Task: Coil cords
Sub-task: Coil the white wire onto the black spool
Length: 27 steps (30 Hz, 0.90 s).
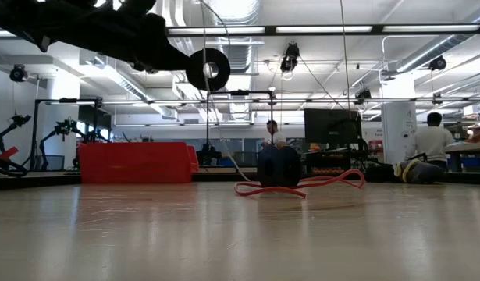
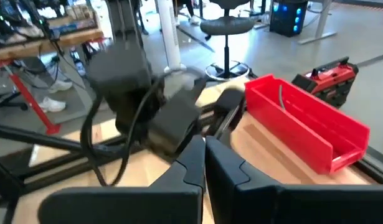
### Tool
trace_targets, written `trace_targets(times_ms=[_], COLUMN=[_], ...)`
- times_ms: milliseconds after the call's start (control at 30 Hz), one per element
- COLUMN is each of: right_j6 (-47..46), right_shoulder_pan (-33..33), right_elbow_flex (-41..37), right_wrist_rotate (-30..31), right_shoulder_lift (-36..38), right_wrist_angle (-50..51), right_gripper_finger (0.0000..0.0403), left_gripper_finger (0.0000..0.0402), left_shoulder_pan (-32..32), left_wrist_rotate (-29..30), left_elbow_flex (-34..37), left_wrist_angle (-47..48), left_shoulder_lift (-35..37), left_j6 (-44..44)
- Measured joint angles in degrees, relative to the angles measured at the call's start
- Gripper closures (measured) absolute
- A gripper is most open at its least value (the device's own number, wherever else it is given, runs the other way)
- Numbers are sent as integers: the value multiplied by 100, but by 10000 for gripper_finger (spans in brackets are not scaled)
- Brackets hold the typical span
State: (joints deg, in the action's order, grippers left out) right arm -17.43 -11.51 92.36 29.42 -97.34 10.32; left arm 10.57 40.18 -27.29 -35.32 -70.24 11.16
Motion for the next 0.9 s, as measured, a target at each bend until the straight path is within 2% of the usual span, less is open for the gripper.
trace_targets(times_ms=[167,333,400,633,900], right_j6=[61,90,102,243,737], right_shoulder_pan=[0,0,-32,-197,-434], right_elbow_flex=[-4,-4,-7,4,-63], right_wrist_rotate=[-212,-296,-251,-152,143], right_shoulder_lift=[-372,-825,-963,-1088,-1072], right_wrist_angle=[-204,-249,-267,-341,-83], right_gripper_finger=[403,403,403,403,403], left_gripper_finger=[401,401,401,401,401], left_shoulder_pan=[-145,-263,-262,-258,-260], left_wrist_rotate=[173,-75,-88,-709,-1278], left_elbow_flex=[-36,-39,-13,8,11], left_wrist_angle=[-72,-195,-171,-346,-1128], left_shoulder_lift=[2,2,2,63,115], left_j6=[-847,-1694,-1837,-2112,-2012])
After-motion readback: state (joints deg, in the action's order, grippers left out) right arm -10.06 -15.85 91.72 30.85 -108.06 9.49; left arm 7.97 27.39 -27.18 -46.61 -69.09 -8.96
